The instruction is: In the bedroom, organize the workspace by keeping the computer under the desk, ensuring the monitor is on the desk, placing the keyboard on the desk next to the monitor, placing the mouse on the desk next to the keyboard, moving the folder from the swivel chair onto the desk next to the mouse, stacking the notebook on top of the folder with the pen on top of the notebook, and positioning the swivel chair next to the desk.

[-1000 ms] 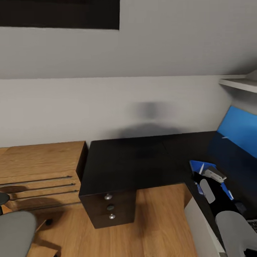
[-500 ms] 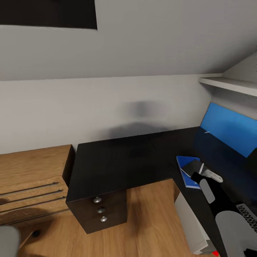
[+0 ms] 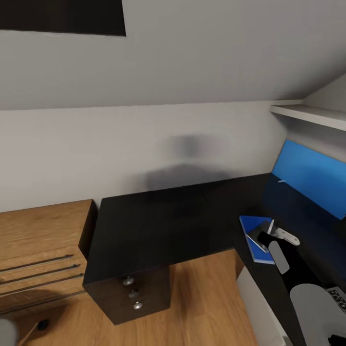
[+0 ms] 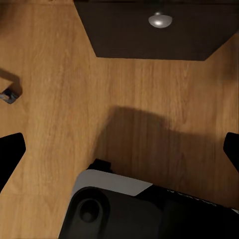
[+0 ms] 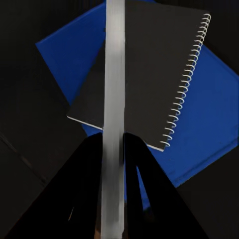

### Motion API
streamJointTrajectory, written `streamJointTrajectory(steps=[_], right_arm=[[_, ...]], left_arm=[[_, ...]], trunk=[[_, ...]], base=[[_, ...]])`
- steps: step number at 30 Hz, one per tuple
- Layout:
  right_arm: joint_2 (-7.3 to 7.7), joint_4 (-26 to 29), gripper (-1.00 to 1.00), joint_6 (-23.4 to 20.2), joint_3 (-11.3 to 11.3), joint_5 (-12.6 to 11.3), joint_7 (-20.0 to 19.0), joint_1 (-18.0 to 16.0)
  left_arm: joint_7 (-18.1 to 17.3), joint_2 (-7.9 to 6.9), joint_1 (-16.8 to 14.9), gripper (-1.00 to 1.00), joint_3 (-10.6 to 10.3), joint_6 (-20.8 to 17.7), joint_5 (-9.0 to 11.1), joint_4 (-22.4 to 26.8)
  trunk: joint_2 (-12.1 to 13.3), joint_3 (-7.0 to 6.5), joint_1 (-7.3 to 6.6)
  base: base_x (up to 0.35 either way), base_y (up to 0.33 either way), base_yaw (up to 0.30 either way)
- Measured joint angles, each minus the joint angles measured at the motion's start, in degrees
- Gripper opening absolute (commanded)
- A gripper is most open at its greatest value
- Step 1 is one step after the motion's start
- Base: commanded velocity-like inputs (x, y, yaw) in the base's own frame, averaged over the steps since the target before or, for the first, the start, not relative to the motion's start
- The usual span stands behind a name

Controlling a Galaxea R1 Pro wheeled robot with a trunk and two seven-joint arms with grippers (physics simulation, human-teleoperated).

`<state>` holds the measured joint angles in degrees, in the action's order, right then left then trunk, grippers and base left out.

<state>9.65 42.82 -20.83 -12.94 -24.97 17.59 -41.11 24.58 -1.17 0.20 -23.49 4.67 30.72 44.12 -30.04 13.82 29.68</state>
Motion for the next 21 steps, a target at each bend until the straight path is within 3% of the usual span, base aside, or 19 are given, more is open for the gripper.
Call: streamJointTrajectory(steps=[5,13,21], right_arm=[[0.01,-0.03,-1.00,0.00,-0.01,0.06,0.07,0.00],[-0.07,-0.83,-1.00,0.08,-0.07,0.19,0.17,0.00],[-0.01,-2.25,-1.00,2.01,-0.09,0.22,0.29,0.00]], left_arm=[[-0.02,0.02,0.00,1.00,-0.02,0.00,-0.03,0.00],[0.02,0.13,0.00,1.00,-0.04,0.00,-0.11,0.00],[-0.02,0.14,0.00,1.00,-0.04,0.00,-0.12,0.00]], trunk=[[0.00,0.00,-0.01],[0.01,0.00,0.02],[0.00,0.00,0.01]], base=[[0.271,0.000,0.000],[0.057,0.000,0.000],[0.183,0.000,0.000]])
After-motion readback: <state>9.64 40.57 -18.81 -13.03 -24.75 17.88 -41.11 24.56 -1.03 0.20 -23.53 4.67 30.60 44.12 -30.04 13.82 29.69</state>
